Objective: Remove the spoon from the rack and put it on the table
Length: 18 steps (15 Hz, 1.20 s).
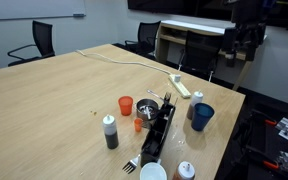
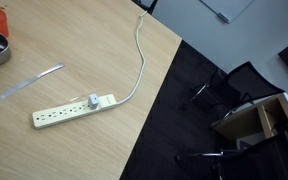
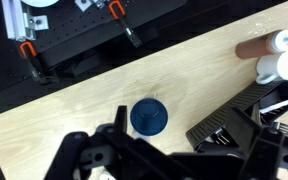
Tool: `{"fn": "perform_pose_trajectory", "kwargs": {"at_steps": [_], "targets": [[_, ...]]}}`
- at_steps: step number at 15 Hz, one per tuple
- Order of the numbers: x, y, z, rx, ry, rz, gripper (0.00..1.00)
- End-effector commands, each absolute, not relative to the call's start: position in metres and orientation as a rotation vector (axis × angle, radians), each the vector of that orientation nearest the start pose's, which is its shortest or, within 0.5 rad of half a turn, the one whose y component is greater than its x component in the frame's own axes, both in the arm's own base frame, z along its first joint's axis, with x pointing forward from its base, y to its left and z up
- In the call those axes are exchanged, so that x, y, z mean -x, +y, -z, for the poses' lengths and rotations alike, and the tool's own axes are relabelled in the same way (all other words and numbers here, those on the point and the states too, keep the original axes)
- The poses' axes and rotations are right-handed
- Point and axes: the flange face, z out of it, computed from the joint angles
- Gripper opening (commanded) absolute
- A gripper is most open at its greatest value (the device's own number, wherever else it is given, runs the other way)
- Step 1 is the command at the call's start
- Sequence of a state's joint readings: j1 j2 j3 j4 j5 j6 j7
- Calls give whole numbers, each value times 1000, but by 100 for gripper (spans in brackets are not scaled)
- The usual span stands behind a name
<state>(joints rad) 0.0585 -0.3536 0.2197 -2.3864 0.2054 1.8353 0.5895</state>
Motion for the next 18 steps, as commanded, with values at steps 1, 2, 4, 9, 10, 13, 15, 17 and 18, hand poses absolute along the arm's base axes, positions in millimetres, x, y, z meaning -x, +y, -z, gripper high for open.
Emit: {"fn": "perform_pose_trajectory", "kwargs": {"at_steps": [1, 2, 4, 9, 10, 13, 15, 17, 18], "targets": [[-399, 131, -425, 3010, 652, -359, 100], [-402, 130, -418, 3006, 660, -371, 100], [-402, 131, -418, 3007, 657, -371, 100], [-401, 132, -423, 3007, 653, -356, 100], [-401, 132, -423, 3007, 653, -356, 100], [-404, 132, -419, 3002, 646, -354, 100], [-411, 133, -412, 3010, 639, -327, 100], [-422, 139, -402, 3000, 623, -281, 100], [-426, 141, -397, 2999, 612, -260, 100]]}}
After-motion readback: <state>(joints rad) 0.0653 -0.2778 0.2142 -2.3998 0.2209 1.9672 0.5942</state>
